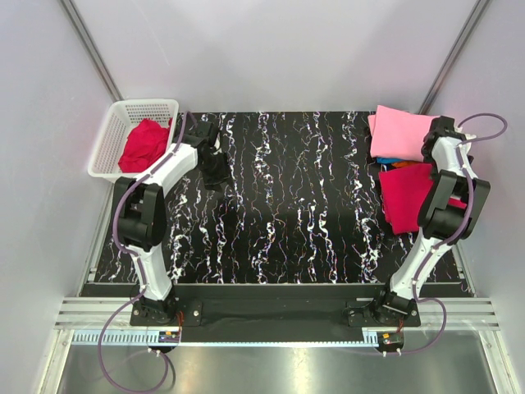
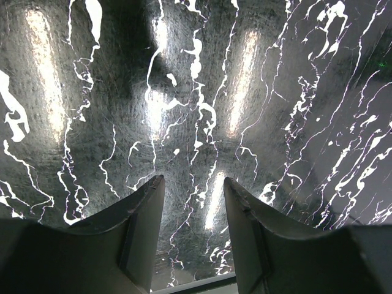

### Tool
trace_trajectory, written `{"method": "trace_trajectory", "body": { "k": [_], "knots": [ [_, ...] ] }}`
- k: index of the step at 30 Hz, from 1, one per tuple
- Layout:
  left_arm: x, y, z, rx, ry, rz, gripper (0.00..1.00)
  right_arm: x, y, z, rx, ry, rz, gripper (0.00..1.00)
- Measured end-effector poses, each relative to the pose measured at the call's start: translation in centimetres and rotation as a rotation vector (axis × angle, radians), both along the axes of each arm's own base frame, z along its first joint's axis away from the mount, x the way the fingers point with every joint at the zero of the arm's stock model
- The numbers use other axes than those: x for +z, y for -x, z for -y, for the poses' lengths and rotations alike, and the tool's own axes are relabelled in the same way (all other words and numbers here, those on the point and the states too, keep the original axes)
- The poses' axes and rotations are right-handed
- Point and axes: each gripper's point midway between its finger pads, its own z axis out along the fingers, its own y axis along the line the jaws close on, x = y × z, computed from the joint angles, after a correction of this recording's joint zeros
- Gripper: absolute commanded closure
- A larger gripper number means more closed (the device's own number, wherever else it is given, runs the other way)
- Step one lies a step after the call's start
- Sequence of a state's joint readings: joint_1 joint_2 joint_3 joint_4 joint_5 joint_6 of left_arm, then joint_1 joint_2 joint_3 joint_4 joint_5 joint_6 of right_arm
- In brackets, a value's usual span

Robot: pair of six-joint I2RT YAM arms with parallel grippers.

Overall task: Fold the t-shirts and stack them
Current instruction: Fold the tshirt

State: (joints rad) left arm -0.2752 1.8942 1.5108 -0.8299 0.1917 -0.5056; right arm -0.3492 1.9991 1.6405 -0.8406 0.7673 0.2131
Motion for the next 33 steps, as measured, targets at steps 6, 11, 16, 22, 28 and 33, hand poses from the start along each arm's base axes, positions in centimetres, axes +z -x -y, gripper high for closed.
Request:
{"method": "trace_trajectory", "body": {
  "k": [6,11,16,22,28,33],
  "knots": [
    [-0.2,0.0,0.0,0.0,-0.003,-0.008,0.51,1.0,-0.5,0.0,-0.021,0.003,0.047,0.13],
    [0.3,-0.4,0.1,0.001,0.001,0.006,0.51,3.5,-1.3,-0.4,-0.003,0.006,0.122,0.05],
    [1.5,-1.7,0.4,0.004,0.008,0.045,0.5,7.5,-3.3,-3.9,0.11,0.004,0.231,0.0],
    [4.8,-4.8,0.6,0.027,0.009,0.149,0.2,10.5,-7.7,-14.5,0.388,-0.203,0.459,0.03],
    [9.5,-8.6,-2.1,0.115,-0.031,0.289,0.01,8.7,-6.7,-26.3,0.631,-0.47,0.511,0.06],
    [11.2,-11.2,-8.5,0.266,-0.103,0.346,0.01,4.6,-4.0,-32.8,0.74,-0.671,0.429,0.06]
  ]
}}
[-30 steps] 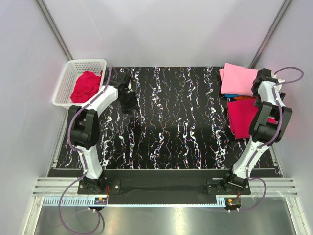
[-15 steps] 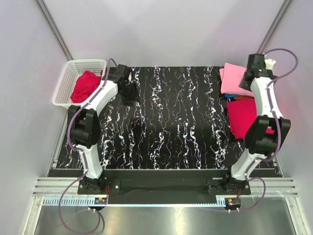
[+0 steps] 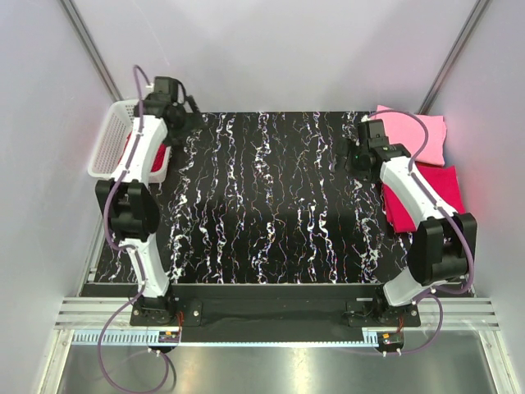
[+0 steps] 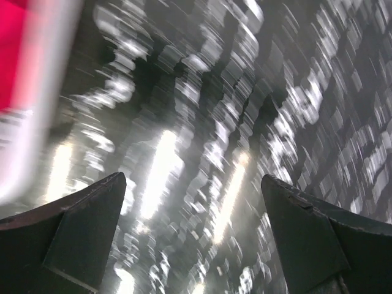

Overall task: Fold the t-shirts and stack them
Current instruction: Fold the tshirt

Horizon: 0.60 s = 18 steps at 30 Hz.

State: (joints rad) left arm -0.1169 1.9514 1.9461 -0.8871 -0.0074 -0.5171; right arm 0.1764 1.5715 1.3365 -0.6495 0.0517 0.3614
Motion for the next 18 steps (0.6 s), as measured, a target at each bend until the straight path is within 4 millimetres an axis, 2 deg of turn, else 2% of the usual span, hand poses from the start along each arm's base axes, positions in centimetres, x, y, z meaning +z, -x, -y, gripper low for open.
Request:
{"method": "trace_trajectory", "body": {
  "k": [3,6,8,11,13,16,18],
  "knots": [
    [0.5,-1.8,-5.4,0.137,-0.04,0.02,0.01,-1.3,1.1,-1.3,0.037,-0.051,-0.045,0.06],
    [0.8,-3.5,-10.5,0.266,-0.068,0.044,0.01,-1.2,1.3,-2.4,0.059,-0.096,-0.049,0.05],
    [0.6,-4.1,-13.7,0.358,-0.075,0.046,0.01,-1.0,1.2,-3.2,0.072,-0.118,-0.041,0.05],
    [-0.5,-4.6,-17.5,0.466,-0.085,0.031,0.01,-0.7,1.3,-4.6,0.1,-0.149,-0.036,0.05],
    [-1.6,-5.4,-19.1,0.51,-0.093,0.023,0.01,-0.6,1.5,-5.6,0.12,-0.168,-0.038,0.05],
    [-4.1,-6.3,-19.8,0.527,-0.095,-0.009,0.01,-0.6,1.8,-6.4,0.132,-0.182,-0.043,0.05],
    [-6.4,-6.6,-19.8,0.528,-0.094,-0.051,0.01,-0.6,1.9,-6.7,0.137,-0.192,-0.049,0.04]
  ]
}}
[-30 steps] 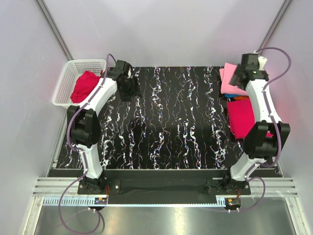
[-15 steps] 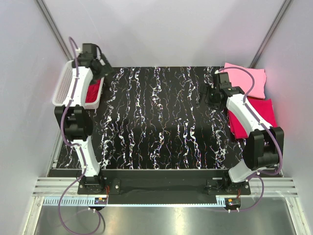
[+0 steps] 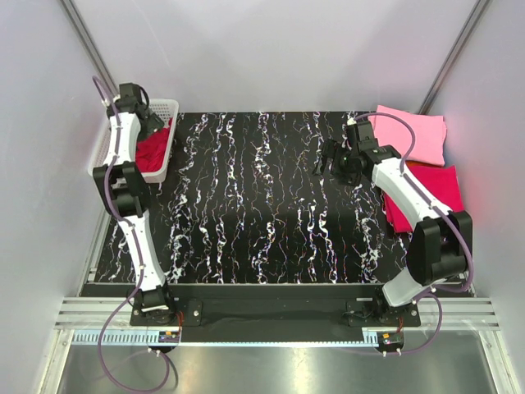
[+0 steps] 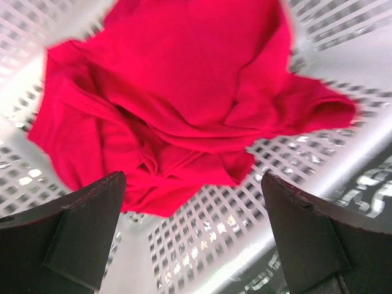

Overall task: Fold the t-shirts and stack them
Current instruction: Fold the tshirt

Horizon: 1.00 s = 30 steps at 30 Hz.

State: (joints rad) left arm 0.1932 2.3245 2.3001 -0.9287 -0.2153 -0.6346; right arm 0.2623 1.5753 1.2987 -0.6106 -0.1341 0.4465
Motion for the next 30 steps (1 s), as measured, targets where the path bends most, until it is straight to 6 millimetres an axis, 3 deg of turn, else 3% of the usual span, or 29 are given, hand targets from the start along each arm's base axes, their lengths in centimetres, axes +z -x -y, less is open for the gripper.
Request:
{"method": "trace_trajectory", "body": {
  "k": [6,12,13,15,17,25,27,30],
  "knots": [
    [-5.2,0.0,0.1,0.018,0.035,-0.089,0.1,-0.6,-0.3,-0.5,0.005,-0.004,-0.033,0.03],
    [-6.2,-0.3,0.0,0.038,0.056,-0.087,0.33,-0.9,-1.0,-0.9,0.011,0.003,-0.055,0.02],
    [-6.2,-0.4,0.0,0.039,0.062,-0.082,0.4,-0.9,-1.0,-0.9,0.011,0.003,-0.056,0.02],
    [-6.1,-0.6,0.2,0.037,0.071,-0.073,0.75,-0.9,-1.1,-1.0,0.011,0.005,-0.061,0.02],
    [-6.0,-0.9,0.4,0.038,0.086,-0.058,1.0,-1.0,-1.2,-1.0,0.012,0.007,-0.066,0.02],
    [-5.3,-1.3,1.3,0.006,0.131,-0.029,1.0,-1.4,-1.3,-1.2,0.017,0.013,-0.083,0.01],
    [-3.7,-1.4,1.7,-0.013,0.143,-0.001,1.0,-1.4,-1.2,-1.3,0.019,0.014,-0.083,0.01],
    [1.2,-1.5,2.7,-0.053,0.138,0.085,1.0,-1.4,-1.2,-1.4,0.023,0.016,-0.083,0.0]
  ]
}}
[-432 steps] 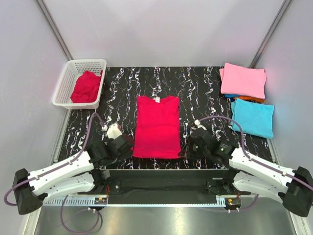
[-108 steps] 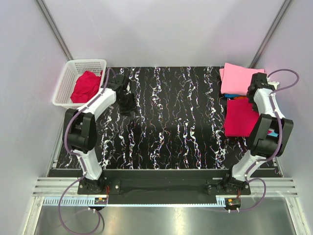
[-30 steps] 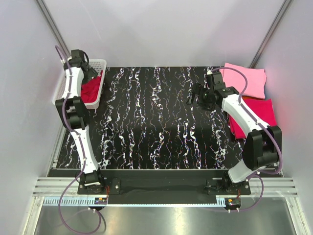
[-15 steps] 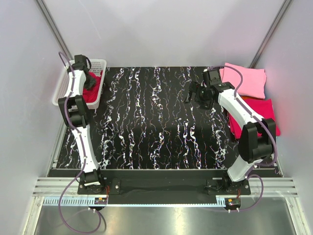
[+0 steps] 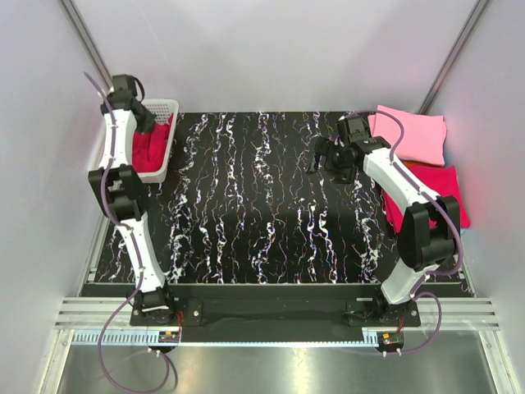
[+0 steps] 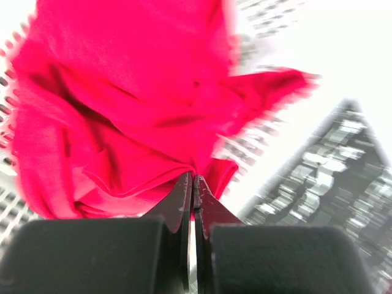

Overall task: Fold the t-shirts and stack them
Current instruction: Fold the tshirt

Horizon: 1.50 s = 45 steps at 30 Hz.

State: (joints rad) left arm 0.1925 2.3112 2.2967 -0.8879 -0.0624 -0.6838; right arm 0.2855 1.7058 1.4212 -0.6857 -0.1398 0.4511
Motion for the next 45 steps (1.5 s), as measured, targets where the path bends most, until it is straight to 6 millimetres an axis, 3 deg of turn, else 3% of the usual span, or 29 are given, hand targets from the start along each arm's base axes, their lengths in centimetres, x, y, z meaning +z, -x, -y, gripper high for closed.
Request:
{"method": "trace_trajectory", "body": {
  "k": [3,5,7,9,11,13,15,17,19,22,24,25,26,27,29,32,35,37,39,42,45],
  "knots": [
    [7.2,0.5,1.9,-0.053,-0.03,0.133,1.0,0.2,0.0,0.2,-0.005,0.008,0.008,0.0],
    [13.6,1.5,4.9,-0.126,-0.056,0.261,1.0,0.5,0.2,0.6,-0.016,0.019,0.021,0.0],
    [19.5,3.0,9.2,-0.23,-0.078,0.39,1.0,0.9,0.6,1.3,-0.038,0.041,0.039,0.0],
    [24.9,5.4,15.4,-0.386,-0.092,0.521,1.0,1.5,0.9,2.2,-0.081,0.063,0.067,0.0],
    [28.7,8.2,22.1,-0.566,-0.096,0.622,1.0,2.6,1.3,3.2,-0.15,0.078,0.107,0.0],
    [30.5,11.7,29.6,-0.769,-0.099,0.684,1.0,3.9,1.6,4.0,-0.216,0.071,0.153,0.0],
    [30.3,15.1,35.5,-0.933,-0.117,0.696,1.0,5.4,1.7,4.6,-0.268,0.053,0.205,0.0],
    [27.9,18.3,40.3,-1.075,-0.154,0.655,1.0,6.8,1.6,5.0,-0.306,0.037,0.254,0.0],
    [24.4,20.9,43.0,-1.165,-0.172,0.569,1.0,7.9,1.6,5.5,-0.341,0.029,0.297,0.0],
    [19.9,21.7,41.6,-1.134,-0.249,0.438,1.0,8.5,2.2,6.2,-0.372,0.028,0.337,0.0],
    [17.6,21.5,37.8,-1.03,-0.331,0.368,1.0,8.4,3.1,6.8,-0.386,0.037,0.347,0.0],
    [17.3,21.7,35.9,-0.973,-0.367,0.358,0.85,8.3,3.5,6.9,-0.387,0.037,0.349,0.0],
    [17.6,21.8,33.7,-0.895,-0.404,0.366,0.59,8.2,3.8,7.0,-0.387,0.037,0.35,0.0],
    [18.4,22.2,31.4,-0.813,-0.44,0.381,0.24,8.1,4.0,7.1,-0.386,0.037,0.349,0.0],
    [21.4,23.3,27.7,-0.645,-0.453,0.465,0.01,8.0,4.1,7.0,-0.38,0.034,0.345,0.0],
    [27.3,25.8,22.2,-0.392,-0.416,0.642,0.01,7.5,4.2,6.6,-0.36,0.022,0.332,0.0],
    [30.6,27.7,18.9,-0.25,-0.38,0.745,0.01,7.0,4.3,6.1,-0.336,0.012,0.315,0.0],
    [30.9,27.6,18.9,-0.237,-0.371,0.753,0.01,6.5,4.3,5.6,-0.31,0.004,0.294,0.0],
    [29.6,26.6,20.1,-0.269,-0.372,0.717,0.01,5.7,4.2,5.0,-0.281,-0.003,0.267,0.0],
    [25.3,23.7,23.6,-0.391,-0.341,0.603,0.01,3.3,4.2,3.9,-0.224,-0.005,0.189,0.0],
    [18.6,21.1,27.0,-0.516,-0.266,0.428,0.01,0.8,4.8,3.1,-0.177,0.002,0.108,0.0]
  ]
}}
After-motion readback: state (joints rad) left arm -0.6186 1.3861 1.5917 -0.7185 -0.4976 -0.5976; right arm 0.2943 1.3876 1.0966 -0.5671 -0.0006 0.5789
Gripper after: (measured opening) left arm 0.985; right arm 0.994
